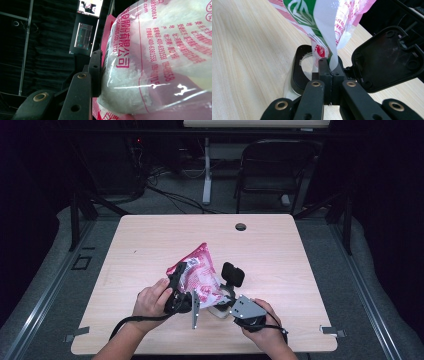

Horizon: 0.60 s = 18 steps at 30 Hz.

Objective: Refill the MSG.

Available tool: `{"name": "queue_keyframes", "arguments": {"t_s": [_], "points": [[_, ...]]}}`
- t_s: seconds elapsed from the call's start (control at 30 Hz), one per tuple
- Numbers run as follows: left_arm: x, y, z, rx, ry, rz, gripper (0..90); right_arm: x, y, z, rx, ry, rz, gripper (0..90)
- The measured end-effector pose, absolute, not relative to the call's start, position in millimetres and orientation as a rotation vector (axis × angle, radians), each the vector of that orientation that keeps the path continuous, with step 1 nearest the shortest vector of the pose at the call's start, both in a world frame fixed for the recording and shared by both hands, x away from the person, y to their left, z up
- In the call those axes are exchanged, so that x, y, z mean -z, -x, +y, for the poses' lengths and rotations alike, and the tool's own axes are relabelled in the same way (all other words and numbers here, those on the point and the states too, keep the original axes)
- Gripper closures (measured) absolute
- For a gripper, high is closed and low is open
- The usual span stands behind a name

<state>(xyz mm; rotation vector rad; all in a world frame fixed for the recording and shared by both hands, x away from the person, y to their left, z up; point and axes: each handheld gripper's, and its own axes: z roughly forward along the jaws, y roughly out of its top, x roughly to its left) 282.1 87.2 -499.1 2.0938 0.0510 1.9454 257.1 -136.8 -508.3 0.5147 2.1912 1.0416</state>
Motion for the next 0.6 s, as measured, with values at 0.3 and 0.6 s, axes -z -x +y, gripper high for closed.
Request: {"name": "queue_keyframes", "arguments": {"t_s": [0.3, 0.6], "points": [[498.5, -282.0, 86.8, -1.948, -2.092, 0.047, 69.4, 508.4, -257.1, -136.7, -1.04, -0.513, 2.194, 90.0], [498.2, -281.6, 86.0, -1.945, -2.097, 0.048, 69.3, 508.4, -257.1, -136.8, -1.043, -0.513, 2.195, 90.0]]}}
